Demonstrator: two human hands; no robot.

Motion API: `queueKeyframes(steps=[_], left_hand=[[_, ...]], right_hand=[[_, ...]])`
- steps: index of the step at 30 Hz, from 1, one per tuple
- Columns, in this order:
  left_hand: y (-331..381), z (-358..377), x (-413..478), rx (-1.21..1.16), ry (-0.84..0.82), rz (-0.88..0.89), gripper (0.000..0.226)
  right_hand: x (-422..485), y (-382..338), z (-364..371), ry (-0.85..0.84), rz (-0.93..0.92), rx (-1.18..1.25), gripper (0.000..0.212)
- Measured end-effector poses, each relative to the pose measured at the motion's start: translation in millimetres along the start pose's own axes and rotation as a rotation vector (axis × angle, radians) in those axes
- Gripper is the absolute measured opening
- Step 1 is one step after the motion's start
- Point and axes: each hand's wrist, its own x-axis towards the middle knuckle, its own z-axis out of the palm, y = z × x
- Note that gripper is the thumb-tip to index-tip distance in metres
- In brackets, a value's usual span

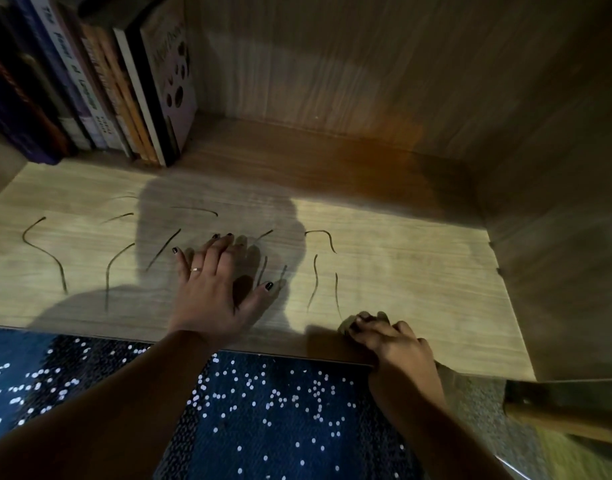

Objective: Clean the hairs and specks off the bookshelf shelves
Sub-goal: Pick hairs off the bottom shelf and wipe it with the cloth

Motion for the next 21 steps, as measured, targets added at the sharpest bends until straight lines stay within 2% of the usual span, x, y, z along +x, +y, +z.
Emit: queueKeyframes(steps=[2, 4, 7, 9, 12, 14, 17, 21], left_hand=[[-0.4, 0.3, 0.4, 0.000, -0.001, 0.004, 0.081], [-0.9, 1.1, 0.1, 0.003, -0.004, 0.000, 0.079], [-1.6, 2.7, 0.1, 0.017, -0.013, -0.003, 0.078], [-1.7, 2.3, 0.1, 0.017, -0.014, 0.000, 0.077], [-1.1, 1.5, -0.7, 0.010, -0.002, -0.002, 0.078], [-1.5, 2.4, -0.8, 0.009, 0.004, -0.004, 0.077], [-0.8, 3.4, -0.2, 0.001, 0.016, -0.003, 0.075], [-0.3, 2.9, 0.2, 0.002, 0.020, -0.002, 0.075]], right_hand=[[0.5, 0.4, -1.4, 0.022, 0.014, 0.098, 0.072], [1.9, -2.2, 2.3, 0.133, 0.025, 0.156, 0.068], [1.9, -12.2, 18.1, 0.238, -0.012, 0.082, 0.052], [1.5, -20.7, 27.5, 0.224, 0.000, 0.014, 0.046], [0.3, -24.9, 34.2, 0.153, 0.044, -0.042, 0.064], [3.4, -29.0, 27.5, 0.126, 0.034, -0.067, 0.067], [14.4, -34.0, 16.3, 0.066, 0.058, -0.043, 0.059], [41.5, -33.4, 9.7, 0.165, 0.044, -0.069, 0.052]])
